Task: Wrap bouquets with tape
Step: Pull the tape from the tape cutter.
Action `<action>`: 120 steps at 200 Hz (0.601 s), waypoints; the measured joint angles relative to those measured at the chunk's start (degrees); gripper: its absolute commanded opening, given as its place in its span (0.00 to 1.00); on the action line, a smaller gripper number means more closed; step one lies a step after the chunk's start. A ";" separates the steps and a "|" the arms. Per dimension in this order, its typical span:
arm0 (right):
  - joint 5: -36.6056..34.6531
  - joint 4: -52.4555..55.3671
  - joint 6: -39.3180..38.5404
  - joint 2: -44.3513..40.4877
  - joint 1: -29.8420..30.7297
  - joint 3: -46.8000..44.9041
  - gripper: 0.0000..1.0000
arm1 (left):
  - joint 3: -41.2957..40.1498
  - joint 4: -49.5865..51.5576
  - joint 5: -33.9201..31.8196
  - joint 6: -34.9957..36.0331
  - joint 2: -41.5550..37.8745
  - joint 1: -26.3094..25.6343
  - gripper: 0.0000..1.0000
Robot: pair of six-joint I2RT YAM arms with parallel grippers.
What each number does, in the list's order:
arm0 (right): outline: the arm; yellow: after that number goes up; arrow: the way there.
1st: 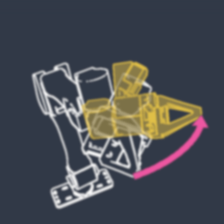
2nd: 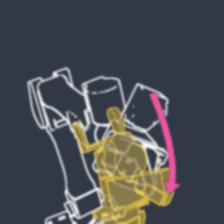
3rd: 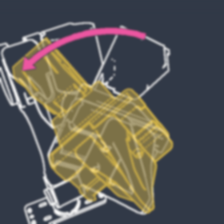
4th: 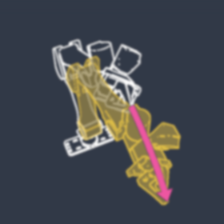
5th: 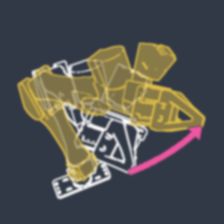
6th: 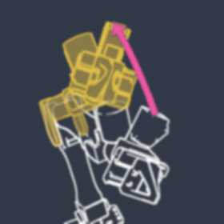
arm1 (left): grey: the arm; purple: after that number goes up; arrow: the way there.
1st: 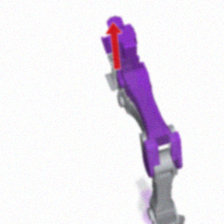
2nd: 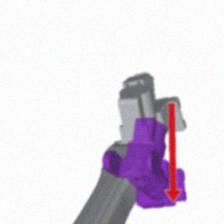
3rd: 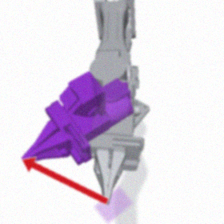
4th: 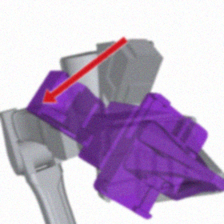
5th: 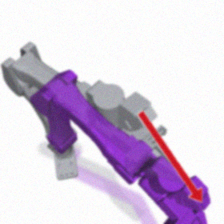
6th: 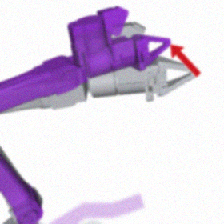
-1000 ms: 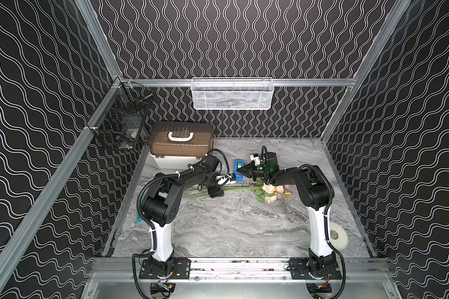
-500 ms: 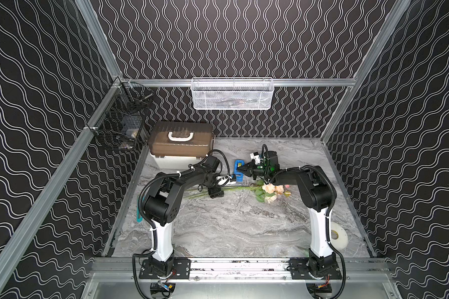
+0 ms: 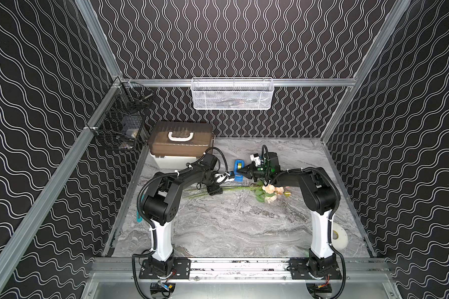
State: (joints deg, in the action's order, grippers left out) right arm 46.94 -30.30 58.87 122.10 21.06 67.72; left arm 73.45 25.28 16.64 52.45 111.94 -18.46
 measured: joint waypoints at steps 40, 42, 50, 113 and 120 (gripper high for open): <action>-0.66 0.72 -1.44 -1.57 0.87 -1.29 0.00 | 0.48 0.55 1.22 0.20 1.16 0.17 0.72; -0.70 0.85 -1.51 -1.66 0.94 -1.33 0.00 | 0.48 0.61 1.31 0.20 1.25 0.17 0.72; -0.87 1.20 -1.70 -1.99 1.16 -1.51 0.00 | 0.57 0.94 1.46 0.22 1.44 0.17 0.72; -2.47 3.54 -4.31 -3.82 1.97 -5.33 0.00 | 2.25 0.81 2.64 0.15 3.23 0.17 0.61; -2.51 3.65 -4.39 -4.02 2.01 -5.90 0.00 | 2.38 0.63 2.84 0.17 3.45 0.17 0.58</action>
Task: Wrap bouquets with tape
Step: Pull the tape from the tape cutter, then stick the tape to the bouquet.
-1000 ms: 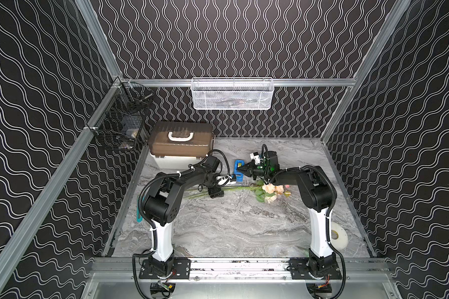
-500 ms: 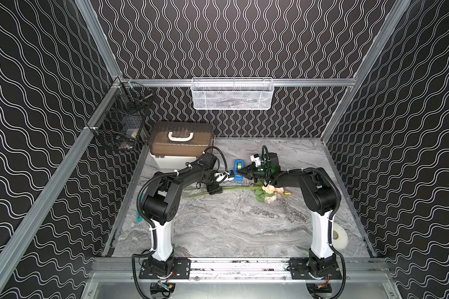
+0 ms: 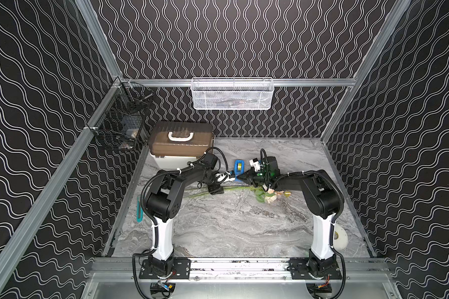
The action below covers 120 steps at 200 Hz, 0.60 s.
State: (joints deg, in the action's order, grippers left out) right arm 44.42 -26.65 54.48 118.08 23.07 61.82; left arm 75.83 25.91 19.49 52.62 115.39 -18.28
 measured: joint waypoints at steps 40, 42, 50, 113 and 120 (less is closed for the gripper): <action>-0.15 0.59 -1.20 -2.67 0.13 -2.73 0.00 | 1.01 -1.07 0.44 0.24 1.03 -0.02 0.38; -0.15 0.63 -1.20 -2.82 0.13 -2.80 0.00 | 1.01 -1.14 0.46 0.26 1.05 -0.02 0.37; -0.22 0.59 -1.44 -3.50 0.15 -3.10 0.00 | 1.01 -1.36 0.46 0.68 1.11 -0.02 0.32; -0.42 2.10 -2.69 -5.57 0.57 -4.48 0.00 | 3.10 -2.29 1.05 1.44 2.78 0.00 0.00; -0.46 2.10 -2.99 -5.75 0.63 -4.61 0.00 | 3.34 -2.05 1.05 1.46 2.89 0.00 0.00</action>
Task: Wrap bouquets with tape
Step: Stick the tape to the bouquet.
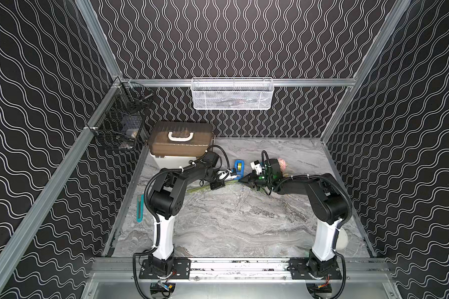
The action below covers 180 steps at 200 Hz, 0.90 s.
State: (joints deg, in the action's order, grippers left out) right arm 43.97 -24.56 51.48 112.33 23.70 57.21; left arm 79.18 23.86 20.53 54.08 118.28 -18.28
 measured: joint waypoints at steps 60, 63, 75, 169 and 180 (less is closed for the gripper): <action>-0.79 0.68 -1.16 -0.81 1.11 -2.56 0.00 | 0.87 2.78 0.72 1.07 -0.07 0.00 0.00; -0.85 0.68 -1.16 -0.87 1.14 -2.71 0.00 | 0.87 2.97 0.72 1.11 -0.15 0.00 0.00; -1.01 0.92 -1.27 -1.18 1.29 -3.41 0.00 | 0.87 3.61 0.81 1.22 -0.72 0.00 0.00; -3.89 0.74 -2.64 -1.01 1.95 -6.56 0.00 | 0.15 4.98 2.51 1.75 -3.10 0.00 0.00; -4.22 0.98 -2.67 -0.37 1.97 -5.95 0.00 | -0.13 4.96 2.80 1.75 -3.21 0.00 0.00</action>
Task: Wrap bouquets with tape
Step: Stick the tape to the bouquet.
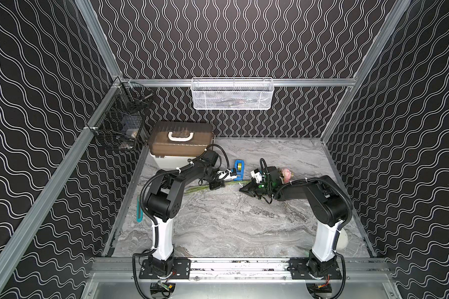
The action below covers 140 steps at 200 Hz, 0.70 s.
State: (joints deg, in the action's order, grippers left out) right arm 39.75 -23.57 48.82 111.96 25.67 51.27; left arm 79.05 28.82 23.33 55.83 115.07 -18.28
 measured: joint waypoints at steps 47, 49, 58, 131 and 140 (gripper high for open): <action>-2.47 3.69 -2.01 1.31 0.09 2.93 0.22 | -0.11 0.07 0.61 -0.02 -0.33 0.00 0.00; -2.75 4.04 -2.19 1.31 0.11 2.97 0.23 | -0.11 0.07 0.68 -0.02 -0.33 0.00 0.00; -3.82 5.53 -3.52 1.38 0.13 3.21 0.28 | -0.11 0.07 0.83 -0.02 -0.33 0.00 0.00; -14.34 16.28 -11.15 -8.39 0.15 -1.38 0.49 | -0.48 -0.15 1.27 -0.02 -0.33 0.00 0.00; -16.26 18.78 -12.41 -11.19 0.50 -2.67 0.51 | -0.57 -0.11 1.31 -0.02 -0.46 0.00 0.00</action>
State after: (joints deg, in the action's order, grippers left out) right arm 23.49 -4.80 36.40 100.77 26.17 48.60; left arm 78.48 28.71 24.64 55.81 114.61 -18.28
